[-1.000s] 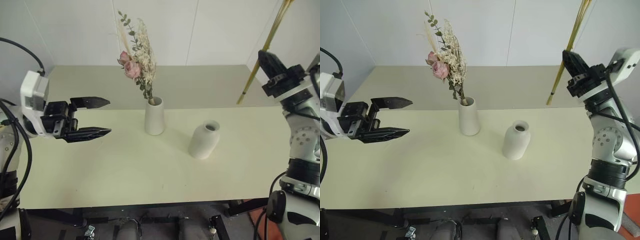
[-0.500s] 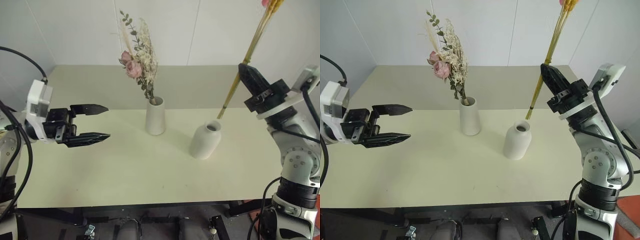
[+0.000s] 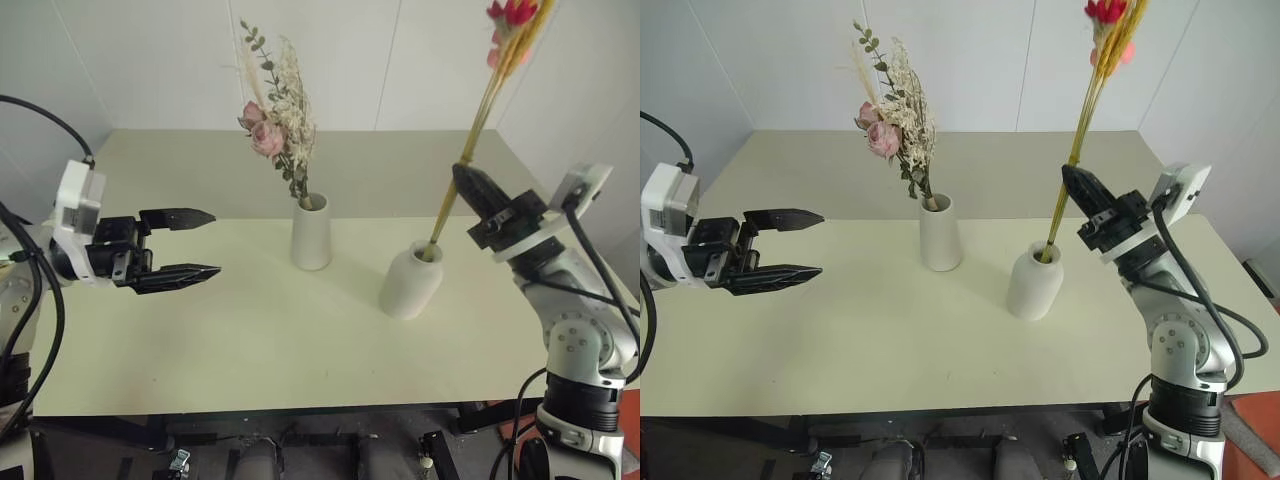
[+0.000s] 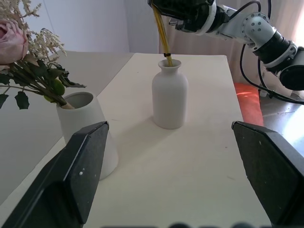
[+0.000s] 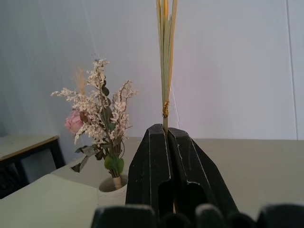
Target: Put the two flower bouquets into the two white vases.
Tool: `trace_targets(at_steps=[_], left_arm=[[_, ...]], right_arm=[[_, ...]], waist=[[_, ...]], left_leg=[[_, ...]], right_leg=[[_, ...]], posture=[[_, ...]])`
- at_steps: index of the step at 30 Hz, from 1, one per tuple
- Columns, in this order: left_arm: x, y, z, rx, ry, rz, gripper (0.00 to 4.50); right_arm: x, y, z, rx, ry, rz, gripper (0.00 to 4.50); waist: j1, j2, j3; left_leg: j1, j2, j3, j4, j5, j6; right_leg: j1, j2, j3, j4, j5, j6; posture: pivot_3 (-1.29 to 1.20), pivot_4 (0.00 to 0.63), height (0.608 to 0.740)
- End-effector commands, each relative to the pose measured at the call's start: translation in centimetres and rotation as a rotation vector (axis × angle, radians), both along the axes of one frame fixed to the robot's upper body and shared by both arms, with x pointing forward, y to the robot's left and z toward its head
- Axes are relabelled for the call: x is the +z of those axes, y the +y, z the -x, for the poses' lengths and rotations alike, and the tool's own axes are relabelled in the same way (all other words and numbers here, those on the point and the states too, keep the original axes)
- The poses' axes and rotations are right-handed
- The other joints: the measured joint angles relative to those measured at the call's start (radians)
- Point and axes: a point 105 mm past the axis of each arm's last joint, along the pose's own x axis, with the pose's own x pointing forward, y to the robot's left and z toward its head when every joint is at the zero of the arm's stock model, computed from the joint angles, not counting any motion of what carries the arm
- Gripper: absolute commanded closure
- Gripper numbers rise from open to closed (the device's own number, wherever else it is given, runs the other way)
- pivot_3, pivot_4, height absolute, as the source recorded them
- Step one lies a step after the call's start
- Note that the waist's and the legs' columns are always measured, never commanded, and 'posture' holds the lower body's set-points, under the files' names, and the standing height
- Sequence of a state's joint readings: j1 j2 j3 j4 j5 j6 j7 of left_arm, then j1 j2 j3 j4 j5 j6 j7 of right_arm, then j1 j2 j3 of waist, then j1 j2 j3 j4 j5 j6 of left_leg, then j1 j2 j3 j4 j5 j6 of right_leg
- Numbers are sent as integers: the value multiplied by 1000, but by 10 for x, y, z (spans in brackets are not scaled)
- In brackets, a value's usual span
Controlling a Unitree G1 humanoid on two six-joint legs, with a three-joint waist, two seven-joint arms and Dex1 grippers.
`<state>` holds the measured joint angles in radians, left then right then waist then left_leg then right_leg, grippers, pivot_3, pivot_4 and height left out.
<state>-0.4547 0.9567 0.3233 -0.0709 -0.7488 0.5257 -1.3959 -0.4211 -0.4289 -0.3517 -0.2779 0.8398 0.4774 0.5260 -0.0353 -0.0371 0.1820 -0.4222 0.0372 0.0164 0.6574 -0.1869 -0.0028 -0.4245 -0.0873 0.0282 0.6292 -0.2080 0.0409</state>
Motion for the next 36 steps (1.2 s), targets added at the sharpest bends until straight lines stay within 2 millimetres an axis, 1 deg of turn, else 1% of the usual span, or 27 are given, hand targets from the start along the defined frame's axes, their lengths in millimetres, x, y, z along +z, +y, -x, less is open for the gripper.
trace_targets(at_steps=[1, 2, 3, 5, 8, 10, 12, 14, 19, 21, 24, 30, 32, 36], left_arm=[[13, 3, 6, 13, -69, -16, 0], [14, 3, 6, 17, -74, -13, 0], [15, 3, 5, 21, -78, -11, 0], [16, 3, 5, 24, -84, -7, 0], [16, 2, 4, 24, -87, -3, 0], [16, 2, 4, 23, -89, -3, 0], [16, 2, 3, 24, -91, -2, 0], [16, 2, 3, 27, -92, 1, 0], [17, 4, 4, 44, -101, 13, 0], [18, 5, 3, 55, -106, 24, 0], [17, 5, 3, 63, -108, 36, 0], [14, 10, 10, 95, -99, 45, 0], [13, 13, 13, 115, -95, 49, 0], [8, 19, 20, 163, -81, 61, 0]], right_arm=[[1, 5, 12, 31, -61, 1, 4446], [-4, 5, 13, 30, -54, 4, 3969], [-10, 5, 14, 30, -42, 11, 3765], [-18, 5, 17, 28, -30, 32, 3134], [-22, 6, 26, 77, -28, 30, 2082], [-26, 7, 32, 110, -19, 64, 1422], [-31, 3, 34, 80, -6, 110, 742], [-34, -7, 35, 22, 4, 162, 45], [-31, -46, 41, -28, 15, 288, 45], [-29, -57, 42, -29, 20, 334, 45], [-25, -79, 41, -28, 33, 457, 45], [-16, -114, 39, -4, 76, 618, 45], [-17, -121, 40, 16, 93, 669, 45], [-25, -128, 41, 68, 127, 757, 45]], waist=[[1, 0, 0], [2, 0, 0], [3, 0, 0], [5, 0, 0], [9, 0, 0], [11, 0, 0], [15, 0, 0], [19, 0, 0], [26, 0, 0], [24, 0, 0], [23, 0, 0], [18, 0, 0], [19, 0, 0], [18, 0, 0]], left_leg=[[0, 0, 0, 0, 0, 0], [0, 0, 0, 0, 0, 0], [0, 0, 0, 0, 0, 0], [0, 0, 0, 0, 0, 0], [0, 0, 0, 0, 0, 0], [0, 1, 0, 0, 0, 0], [0, 1, 0, 0, 0, 0], [0, 1, 0, 0, 0, 0], [0, 1, 1, 0, 0, 0], [0, 1, 1, 0, 0, 0], [1, 1, 1, 0, 0, 0], [1, 2, 3, 0, 0, 0], [2, 2, 4, 0, 0, 0], [2, 3, 5, 0, 0, 0]], right_leg=[[0, 0, 0, 0, 0, 0], [0, 0, 0, 0, 0, 1], [0, 0, 0, 0, 0, 1], [0, 0, 0, 0, 0, 1], [0, 0, 0, 0, -1, 1], [0, 1, 0, 0, -1, 1], [0, 1, 0, 0, -1, 2], [0, 1, 0, 0, -2, 2], [0, 1, 0, -1, -3, 3], [0, 1, 0, -1, -3, 3], [1, 1, 0, -1, -4, 3], [0, 1, 2, -1, -4, 3], [0, 1, 2, -1, -4, 3], [1, 1, 2, -1, -4, 2]], posture=[[0, 150, 740], [0, 150, 740], [0, 150, 740], [0, 150, 740], [0, 150, 740], [0, 150, 740], [0, 150, 740], [0, 150, 740], [0, 150, 740], [0, 150, 740], [0, 150, 740], [0, 150, 740], [0, 150, 740], [0, 150, 740]])
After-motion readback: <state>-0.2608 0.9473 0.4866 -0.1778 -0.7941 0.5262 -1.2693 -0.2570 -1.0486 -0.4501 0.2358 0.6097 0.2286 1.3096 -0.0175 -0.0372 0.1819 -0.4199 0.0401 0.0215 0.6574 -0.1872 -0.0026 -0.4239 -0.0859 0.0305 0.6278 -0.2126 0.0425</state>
